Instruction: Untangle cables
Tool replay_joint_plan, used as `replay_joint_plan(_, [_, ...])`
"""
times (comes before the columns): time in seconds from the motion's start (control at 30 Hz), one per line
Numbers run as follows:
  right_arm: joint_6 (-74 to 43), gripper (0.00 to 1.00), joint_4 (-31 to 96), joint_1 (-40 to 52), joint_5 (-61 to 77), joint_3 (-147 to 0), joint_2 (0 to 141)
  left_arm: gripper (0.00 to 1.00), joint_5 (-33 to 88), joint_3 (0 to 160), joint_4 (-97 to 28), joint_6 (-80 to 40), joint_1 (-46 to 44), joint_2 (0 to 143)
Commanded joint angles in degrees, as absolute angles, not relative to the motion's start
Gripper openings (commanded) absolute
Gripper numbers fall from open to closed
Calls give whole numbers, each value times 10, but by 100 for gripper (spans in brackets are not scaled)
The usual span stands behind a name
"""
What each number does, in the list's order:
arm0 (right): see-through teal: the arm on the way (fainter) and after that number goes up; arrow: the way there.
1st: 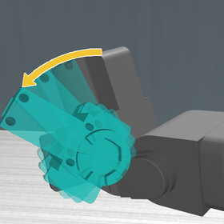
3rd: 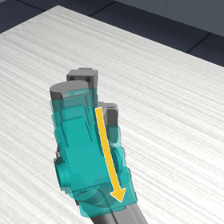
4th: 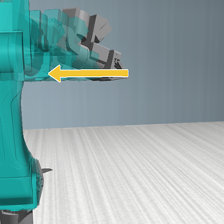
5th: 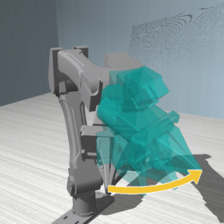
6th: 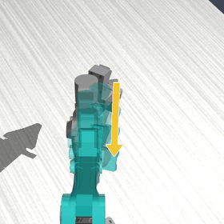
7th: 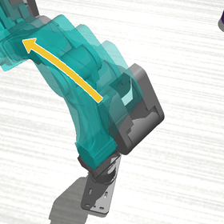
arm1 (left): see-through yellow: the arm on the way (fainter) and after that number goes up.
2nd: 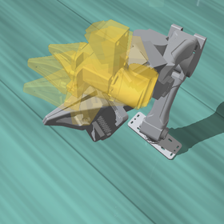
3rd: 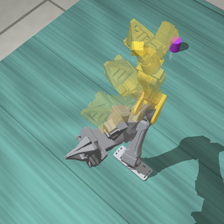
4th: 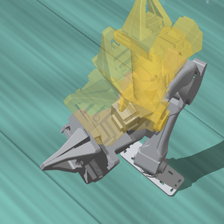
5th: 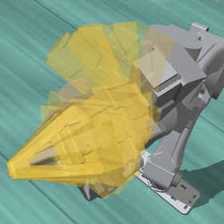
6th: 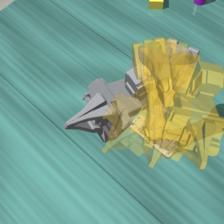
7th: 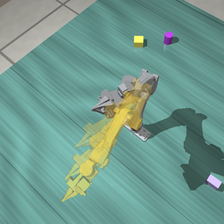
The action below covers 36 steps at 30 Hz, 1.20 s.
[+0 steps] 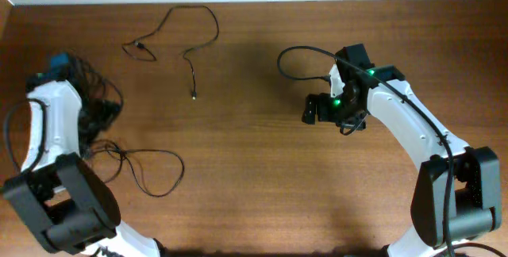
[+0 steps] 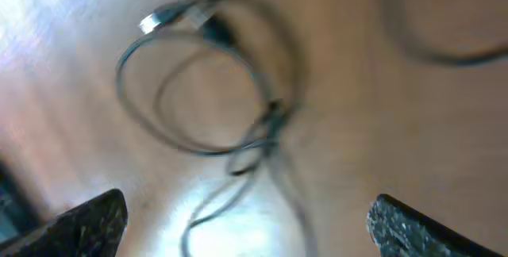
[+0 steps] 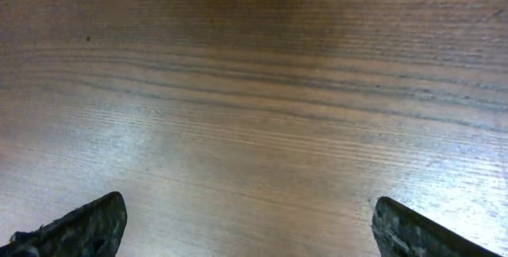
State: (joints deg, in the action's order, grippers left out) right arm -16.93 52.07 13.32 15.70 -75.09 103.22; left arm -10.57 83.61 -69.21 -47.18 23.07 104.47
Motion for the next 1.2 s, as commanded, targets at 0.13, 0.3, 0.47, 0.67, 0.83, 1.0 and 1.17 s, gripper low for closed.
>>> replay_joint_plan(0.13, [-170,99,521,135,159,-752,1026,99,-5,1056,-802,-355,213,999])
replay_joint_plan(0.3, [-170,99,521,135,159,-752,1026,99,29,1032,-692,-201,36,773])
replay_joint_plan(0.47, [-170,99,521,135,159,-752,1026,99,46,779,-583,-181,-47,510])
replay_joint_plan(0.67, [-170,99,521,135,159,-752,1026,99,-43,673,-731,-181,-47,376])
replay_joint_plan(0.83, [-170,99,521,135,159,-752,1026,99,-43,673,-858,-185,-47,376])
replay_joint_plan(1.0, [-170,99,521,135,159,-752,1026,99,-43,673,-858,-185,-47,374])
replay_joint_plan(1.17, [-170,99,521,135,159,-752,1026,99,-43,673,-858,-185,-47,288])
